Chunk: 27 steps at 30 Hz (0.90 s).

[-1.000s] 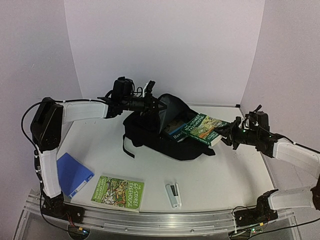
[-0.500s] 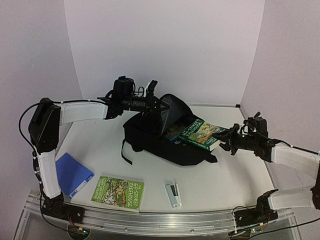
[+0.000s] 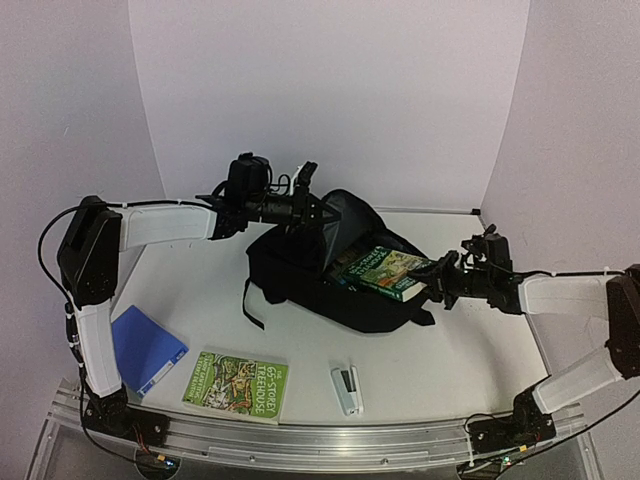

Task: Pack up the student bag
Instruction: Place the book in the student bag.

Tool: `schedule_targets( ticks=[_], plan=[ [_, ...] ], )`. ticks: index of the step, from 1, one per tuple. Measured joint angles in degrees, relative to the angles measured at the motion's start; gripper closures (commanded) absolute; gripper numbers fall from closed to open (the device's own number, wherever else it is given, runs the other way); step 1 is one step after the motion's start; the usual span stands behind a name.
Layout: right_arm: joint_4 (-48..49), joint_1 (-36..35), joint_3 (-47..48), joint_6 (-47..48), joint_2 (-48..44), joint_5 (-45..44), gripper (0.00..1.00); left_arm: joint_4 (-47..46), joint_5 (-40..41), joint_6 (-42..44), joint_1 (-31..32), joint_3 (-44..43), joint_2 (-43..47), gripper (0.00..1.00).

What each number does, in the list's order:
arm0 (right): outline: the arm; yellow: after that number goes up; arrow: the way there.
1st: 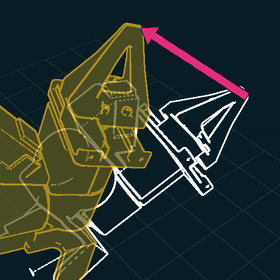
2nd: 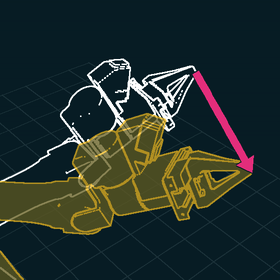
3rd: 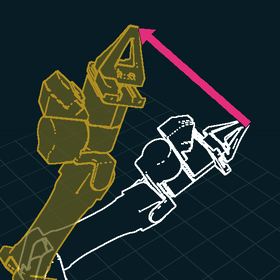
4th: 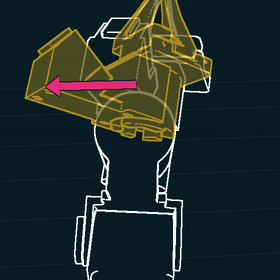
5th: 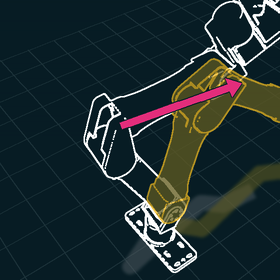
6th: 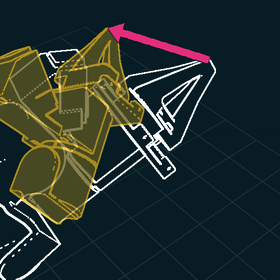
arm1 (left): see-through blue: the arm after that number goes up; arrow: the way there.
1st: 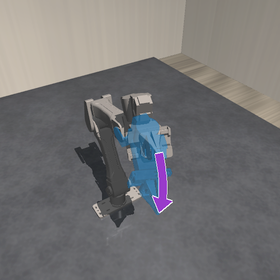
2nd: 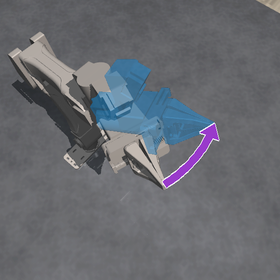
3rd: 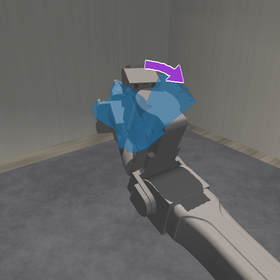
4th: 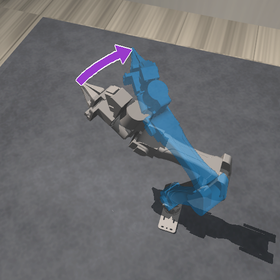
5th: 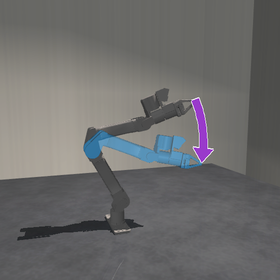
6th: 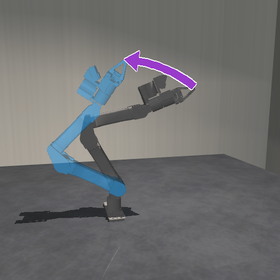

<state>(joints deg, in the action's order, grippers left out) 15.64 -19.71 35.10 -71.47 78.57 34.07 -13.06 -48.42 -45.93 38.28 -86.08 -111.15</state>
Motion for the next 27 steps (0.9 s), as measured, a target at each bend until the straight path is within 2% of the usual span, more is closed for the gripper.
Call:
schedule_targets(
  ticks=[6,11,14,18,23,27],
  plan=[
    [2.55,-4.87,9.58,1.65,10.86,-2.13,0.98,0.11,0.02,0.54,0.42,0.66,0.15,1.00],
    [4.54,-8.33,19.06,3.00,20.88,-4.43,0.88,0.02,0.07,0.69,0.44,1.15,0.28,1.00],
    [5.68,-9.30,23.42,3.83,25.84,-5.79,0.70,0.00,0.09,0.69,0.48,1.17,0.37,1.00],
    [5.10,-9.68,24.63,4.92,27.83,-8.54,0.48,0.19,0.24,0.80,0.46,1.17,0.50,1.00],
    [1.06,-9.68,23.91,7.14,27.79,-12.64,0.32,1.09,0.63,1.15,0.48,1.17,0.52,1.00],
    [-3.25,-9.68,21.93,9.28,25.27,-16.19,0.24,1.59,0.79,1.51,0.53,1.17,0.55,1.00]
  ],
)
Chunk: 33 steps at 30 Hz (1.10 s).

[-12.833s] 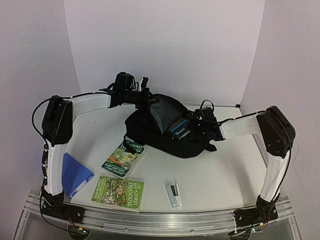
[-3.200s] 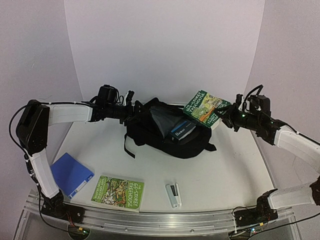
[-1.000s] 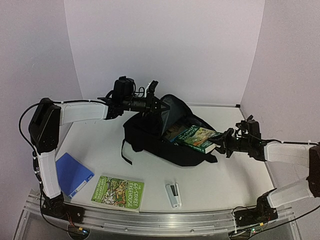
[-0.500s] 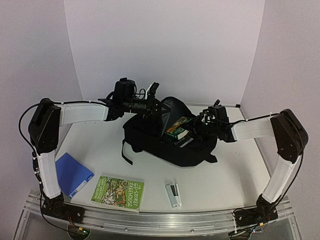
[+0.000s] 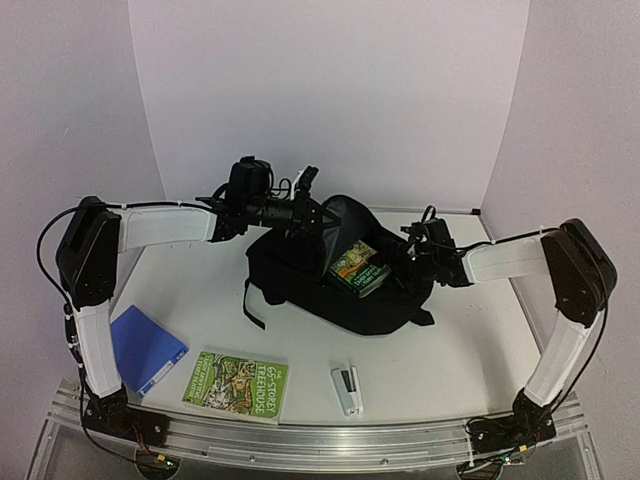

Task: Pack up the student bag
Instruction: Place the book in the student bag.

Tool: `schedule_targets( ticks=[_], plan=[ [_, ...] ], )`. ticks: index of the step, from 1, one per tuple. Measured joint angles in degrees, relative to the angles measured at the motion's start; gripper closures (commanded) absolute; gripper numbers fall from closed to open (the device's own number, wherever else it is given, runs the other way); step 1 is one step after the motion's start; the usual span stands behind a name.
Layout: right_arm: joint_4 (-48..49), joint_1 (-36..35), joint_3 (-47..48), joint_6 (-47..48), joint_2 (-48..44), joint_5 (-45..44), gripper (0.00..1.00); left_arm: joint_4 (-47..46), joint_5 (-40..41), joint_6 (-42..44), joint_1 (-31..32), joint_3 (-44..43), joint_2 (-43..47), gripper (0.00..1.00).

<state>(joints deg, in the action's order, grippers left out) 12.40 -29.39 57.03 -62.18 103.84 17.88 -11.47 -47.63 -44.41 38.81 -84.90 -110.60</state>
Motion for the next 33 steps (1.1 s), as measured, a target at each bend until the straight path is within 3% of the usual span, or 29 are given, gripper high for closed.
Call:
schedule_targets(
  ticks=[5,16,24,33],
  plan=[
    [-4.73,0.00,-0.86,2.39,-5.44,-4.12,0.25,1.23,0.35,0.94,0.18,0.00,0.34,1.00],
    [-8.34,-0.42,-1.66,4.18,-7.13,-5.54,0.52,2.45,1.17,1.15,0.19,0.02,1.09,1.00],
    [-7.87,-2.21,-1.18,4.75,-3.39,-4.41,0.77,2.49,1.25,1.22,0.19,0.31,1.09,1.00],
    [-7.67,-2.80,2.52,4.95,-1.22,-4.06,0.87,2.49,1.26,1.54,0.19,0.31,1.09,1.00]
  ],
)
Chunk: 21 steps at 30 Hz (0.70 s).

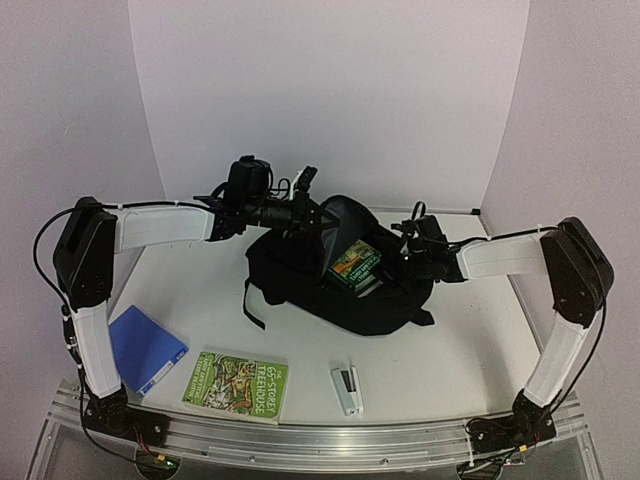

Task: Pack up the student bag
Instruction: Place the book in the student bag.

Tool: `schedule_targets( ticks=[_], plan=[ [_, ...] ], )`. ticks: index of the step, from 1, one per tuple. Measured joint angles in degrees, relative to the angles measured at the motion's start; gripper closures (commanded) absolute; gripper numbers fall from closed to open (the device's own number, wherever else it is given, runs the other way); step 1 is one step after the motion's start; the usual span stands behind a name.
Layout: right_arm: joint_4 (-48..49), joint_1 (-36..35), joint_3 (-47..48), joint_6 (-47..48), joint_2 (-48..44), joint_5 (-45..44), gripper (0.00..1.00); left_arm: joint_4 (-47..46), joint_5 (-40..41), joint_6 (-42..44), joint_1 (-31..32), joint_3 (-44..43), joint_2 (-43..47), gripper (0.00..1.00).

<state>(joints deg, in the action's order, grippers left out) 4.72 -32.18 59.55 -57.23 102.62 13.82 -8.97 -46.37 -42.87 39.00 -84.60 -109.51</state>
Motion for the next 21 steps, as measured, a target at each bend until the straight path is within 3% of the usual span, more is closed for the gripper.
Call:
schedule_targets(
  ticks=[13,21],
  plan=[
    [7.50,-0.60,7.65,-0.13,9.04,1.49,0.85,0.02,0.05,-0.10,0.00,0.74,0.00,1.00],
    [9.42,-1.29,7.09,1.43,8.70,0.20,0.70,1.11,1.62,-0.12,-1.25,1.80,0.07,1.00]
  ],
)
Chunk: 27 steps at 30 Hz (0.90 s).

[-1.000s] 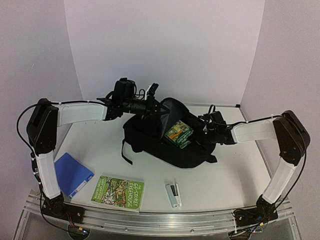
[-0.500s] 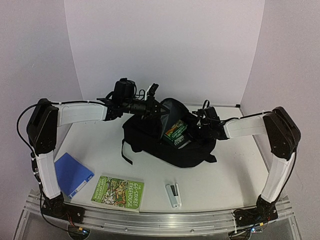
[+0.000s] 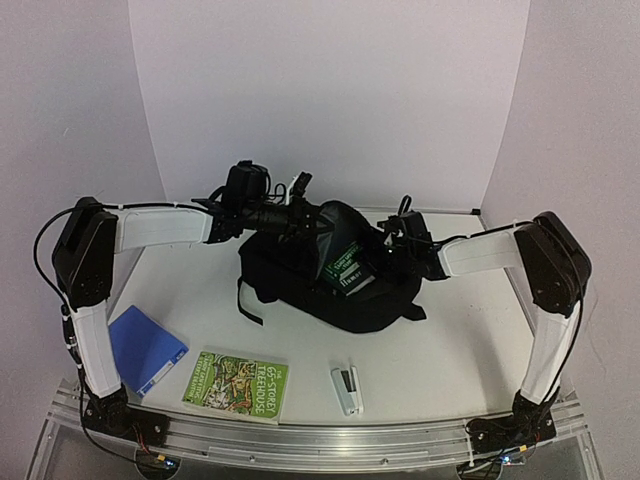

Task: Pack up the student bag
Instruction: Place the book in the student bag, then pick up the book from the center of the board.

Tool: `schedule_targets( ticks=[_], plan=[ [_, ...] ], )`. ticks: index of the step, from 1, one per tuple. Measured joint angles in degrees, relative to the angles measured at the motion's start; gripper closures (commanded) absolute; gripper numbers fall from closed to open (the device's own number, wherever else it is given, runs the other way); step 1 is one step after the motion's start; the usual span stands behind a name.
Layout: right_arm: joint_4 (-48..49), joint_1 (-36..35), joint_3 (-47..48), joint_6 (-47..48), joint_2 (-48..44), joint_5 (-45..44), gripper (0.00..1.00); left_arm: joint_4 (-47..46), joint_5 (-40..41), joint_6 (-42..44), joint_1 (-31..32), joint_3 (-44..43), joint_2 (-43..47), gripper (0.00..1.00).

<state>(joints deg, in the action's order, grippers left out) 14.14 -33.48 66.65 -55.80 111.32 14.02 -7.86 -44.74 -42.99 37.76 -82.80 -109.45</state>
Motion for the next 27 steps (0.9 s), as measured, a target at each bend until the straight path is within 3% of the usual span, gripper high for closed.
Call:
schedule_targets(
  ticks=[5,8,15,18,21,27],
  plan=[
    [0.02,-0.06,-5.37,1.14,-5.32,-1.18,0.58,0.48,1.96,-0.45,-4.27,3.47,0.00,1.00],
    [-0.95,-0.06,-8.92,2.30,-11.36,-1.44,0.48,0.93,3.83,-1.11,-7.34,5.42,0.00,0.89],
    [-3.68,-0.26,-13.97,6.47,-26.60,-1.27,0.40,3.01,7.87,-2.05,-10.56,8.47,-0.07,0.71],
    [-6.29,-0.85,-14.18,9.39,-30.43,-0.44,0.40,3.99,8.88,-1.40,-10.34,8.47,-0.07,0.54],
    [-9.08,-1.87,-14.18,12.68,-32.32,0.99,0.37,5.17,10.12,-0.30,-10.18,9.16,0.48,0.29],
    [-14.88,-7.83,-14.09,18.78,-32.80,5.11,0.28,10.27,15.11,2.15,-10.00,16.15,10.20,0.06]
  ],
)
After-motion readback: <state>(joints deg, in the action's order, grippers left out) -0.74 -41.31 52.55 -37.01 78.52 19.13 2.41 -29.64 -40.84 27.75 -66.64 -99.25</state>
